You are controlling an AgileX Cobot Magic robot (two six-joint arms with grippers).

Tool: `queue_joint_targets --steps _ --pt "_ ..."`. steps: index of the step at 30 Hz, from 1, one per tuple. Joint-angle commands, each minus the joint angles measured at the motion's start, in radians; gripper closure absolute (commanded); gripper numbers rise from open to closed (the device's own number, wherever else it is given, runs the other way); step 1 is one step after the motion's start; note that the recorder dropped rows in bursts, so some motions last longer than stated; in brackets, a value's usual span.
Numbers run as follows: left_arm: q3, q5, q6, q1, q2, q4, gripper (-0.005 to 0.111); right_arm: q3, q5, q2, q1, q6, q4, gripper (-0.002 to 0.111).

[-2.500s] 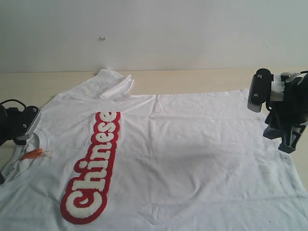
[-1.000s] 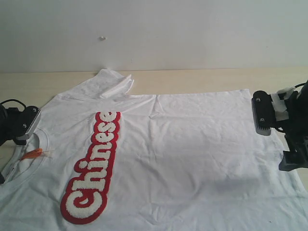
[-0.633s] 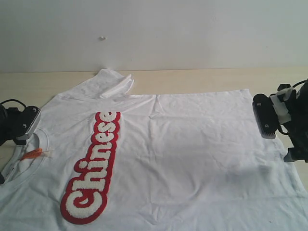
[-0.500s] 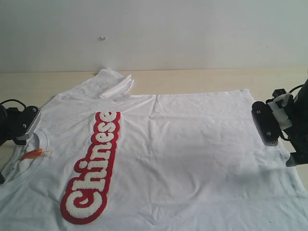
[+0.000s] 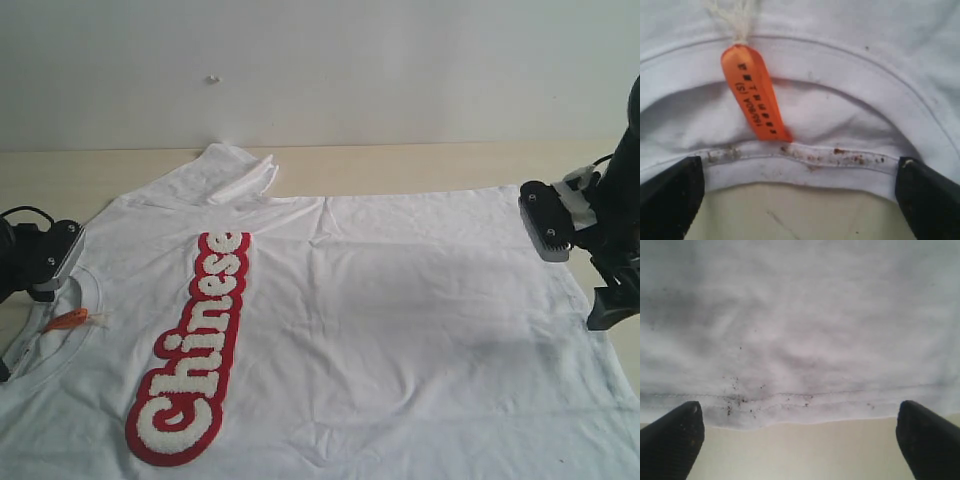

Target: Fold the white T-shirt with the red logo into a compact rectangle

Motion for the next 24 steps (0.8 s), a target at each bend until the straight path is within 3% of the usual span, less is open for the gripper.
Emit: queue_joint_targets --steps 1,24 --pt "-0.006 0.002 -0.004 0.003 -0.002 -0.002 0.002 -0.085 0.108 0.073 -0.012 -0.007 0.008 0.003" --pt "-0.006 0.002 -0.004 0.003 -0.002 -0.002 0.002 -0.136 0.171 0.113 -0.012 0.055 -0.028 0.003"
